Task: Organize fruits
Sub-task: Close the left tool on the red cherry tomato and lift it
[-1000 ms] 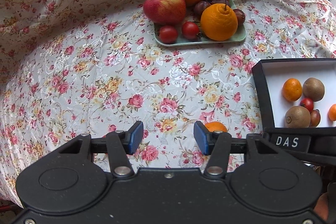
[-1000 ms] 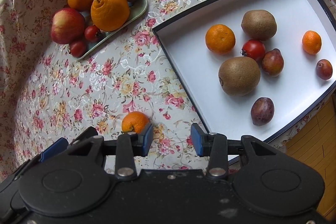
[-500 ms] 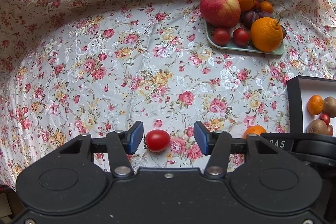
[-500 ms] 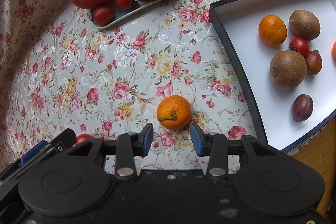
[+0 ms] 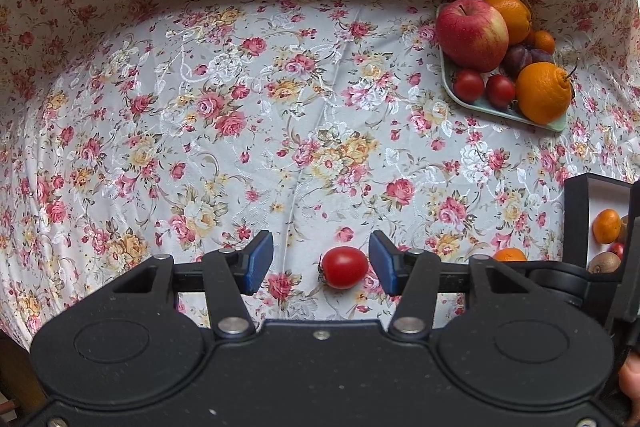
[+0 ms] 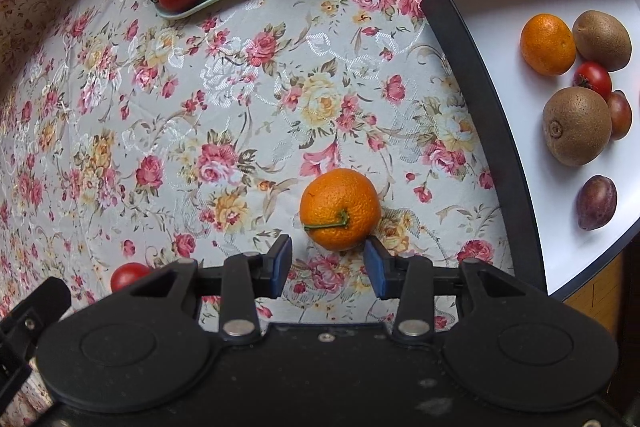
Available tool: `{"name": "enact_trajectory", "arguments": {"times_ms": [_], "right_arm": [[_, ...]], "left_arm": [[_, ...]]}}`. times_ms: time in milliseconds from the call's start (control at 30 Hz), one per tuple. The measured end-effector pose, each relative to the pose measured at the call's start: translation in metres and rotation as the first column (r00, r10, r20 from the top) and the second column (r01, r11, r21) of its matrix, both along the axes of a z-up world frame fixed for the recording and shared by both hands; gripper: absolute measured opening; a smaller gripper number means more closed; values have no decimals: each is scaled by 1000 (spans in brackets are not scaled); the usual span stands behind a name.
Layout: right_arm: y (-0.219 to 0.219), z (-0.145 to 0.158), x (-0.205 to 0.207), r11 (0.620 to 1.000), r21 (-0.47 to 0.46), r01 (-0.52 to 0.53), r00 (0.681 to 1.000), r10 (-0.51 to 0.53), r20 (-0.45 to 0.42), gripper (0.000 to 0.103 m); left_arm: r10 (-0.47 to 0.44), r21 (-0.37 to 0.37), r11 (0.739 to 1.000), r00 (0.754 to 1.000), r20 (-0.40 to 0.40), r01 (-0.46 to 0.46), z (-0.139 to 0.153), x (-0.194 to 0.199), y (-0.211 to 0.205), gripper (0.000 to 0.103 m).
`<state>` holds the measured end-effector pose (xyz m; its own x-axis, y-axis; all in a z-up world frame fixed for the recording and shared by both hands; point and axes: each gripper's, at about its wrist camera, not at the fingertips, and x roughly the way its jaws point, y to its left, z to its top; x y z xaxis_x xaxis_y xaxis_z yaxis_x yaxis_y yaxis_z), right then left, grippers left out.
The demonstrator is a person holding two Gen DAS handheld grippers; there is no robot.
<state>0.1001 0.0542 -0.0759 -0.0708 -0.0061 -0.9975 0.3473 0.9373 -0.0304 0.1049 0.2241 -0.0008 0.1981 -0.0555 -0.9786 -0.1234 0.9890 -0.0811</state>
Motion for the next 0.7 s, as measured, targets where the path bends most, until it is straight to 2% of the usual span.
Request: {"name": "enact_trajectory", "arguments": {"times_ms": [100, 200, 400, 467, 533, 600, 700], "right_arm": [[2, -9, -1, 1000, -14, -11, 1000, 11, -19, 40], [5, -10, -2, 999, -23, -26, 1000, 26, -2, 41], [4, -15, 7, 1000, -20, -4, 1000, 4, -2, 43], [4, -16, 9, 1000, -25, -14, 1000, 14, -1, 39], [7, -14, 9, 999, -24, -31, 1000, 31, -2, 22], [8, -11, 7, 999, -8, -34, 999, 34, -5, 16], [13, -12, 5, 999, 14, -37, 999, 37, -11, 17]], "left_arm": [[5, -4, 1000, 1000, -9, -5, -2, 0, 5, 59], [1, -3, 1000, 1000, -10, -1, -3, -1, 6, 59], [-34, 7, 999, 999, -14, 34, -5, -1, -3, 59], [-45, 10, 999, 999, -16, 45, -5, -2, -6, 59], [-56, 16, 998, 998, -16, 56, -6, -3, -8, 59], [-65, 18, 998, 998, -18, 65, -7, -2, -9, 59], [-70, 22, 997, 997, -18, 70, -8, -2, -5, 59]]}}
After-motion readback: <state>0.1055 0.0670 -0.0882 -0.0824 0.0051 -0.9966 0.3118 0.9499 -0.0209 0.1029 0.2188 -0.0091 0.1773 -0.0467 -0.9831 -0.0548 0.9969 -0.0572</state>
